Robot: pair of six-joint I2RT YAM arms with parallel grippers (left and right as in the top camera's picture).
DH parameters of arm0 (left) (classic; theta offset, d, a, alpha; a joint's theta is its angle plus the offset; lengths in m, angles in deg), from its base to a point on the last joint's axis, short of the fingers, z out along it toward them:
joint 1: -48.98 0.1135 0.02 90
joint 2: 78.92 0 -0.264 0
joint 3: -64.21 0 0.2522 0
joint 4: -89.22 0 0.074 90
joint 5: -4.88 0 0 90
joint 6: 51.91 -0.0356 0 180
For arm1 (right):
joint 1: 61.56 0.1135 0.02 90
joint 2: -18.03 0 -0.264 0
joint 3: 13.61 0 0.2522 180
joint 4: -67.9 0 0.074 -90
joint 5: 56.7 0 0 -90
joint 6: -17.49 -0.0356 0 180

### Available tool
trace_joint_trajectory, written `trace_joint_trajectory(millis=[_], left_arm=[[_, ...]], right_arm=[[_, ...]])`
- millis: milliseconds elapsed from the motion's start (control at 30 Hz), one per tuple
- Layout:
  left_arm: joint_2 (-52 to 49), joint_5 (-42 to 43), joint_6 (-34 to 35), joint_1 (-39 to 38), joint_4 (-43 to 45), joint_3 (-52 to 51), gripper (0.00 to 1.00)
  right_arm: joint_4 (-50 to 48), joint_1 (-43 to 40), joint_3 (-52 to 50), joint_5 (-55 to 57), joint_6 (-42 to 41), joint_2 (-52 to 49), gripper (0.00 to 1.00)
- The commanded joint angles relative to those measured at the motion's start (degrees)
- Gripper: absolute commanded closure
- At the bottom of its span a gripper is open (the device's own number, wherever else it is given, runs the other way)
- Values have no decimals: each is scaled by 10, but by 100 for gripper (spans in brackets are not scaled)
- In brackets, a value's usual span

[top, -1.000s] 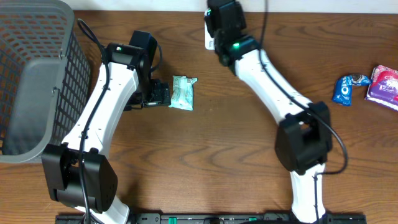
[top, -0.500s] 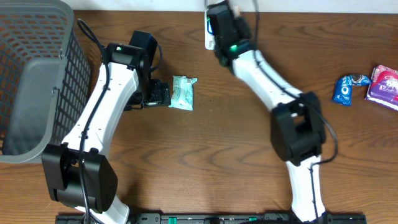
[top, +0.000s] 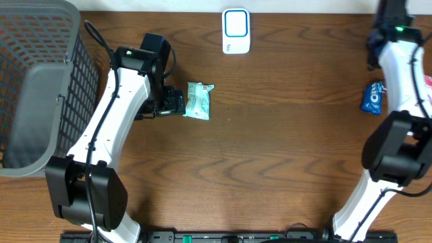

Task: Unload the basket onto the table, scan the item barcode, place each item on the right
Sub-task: 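Carry the orange pack right with the right gripper and release it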

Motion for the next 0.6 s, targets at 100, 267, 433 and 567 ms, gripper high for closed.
trace_joint_trajectory(millis=[100,267,433,567], left_arm=[[3,-5,-2,0,-2,4,2],[3,-5,-2,0,-2,4,2],[3,-5,-2,0,-2,4,2],[3,-5,-2,0,-2,4,2]], right_arm=[[7,-59,-2,-59,-50,-1,41],[28,-74,-2,-109,-109,-1,9],[33,-73,-2,-345,-106,-1,2],[36,-54,-6,-588,-107,-5,1]])
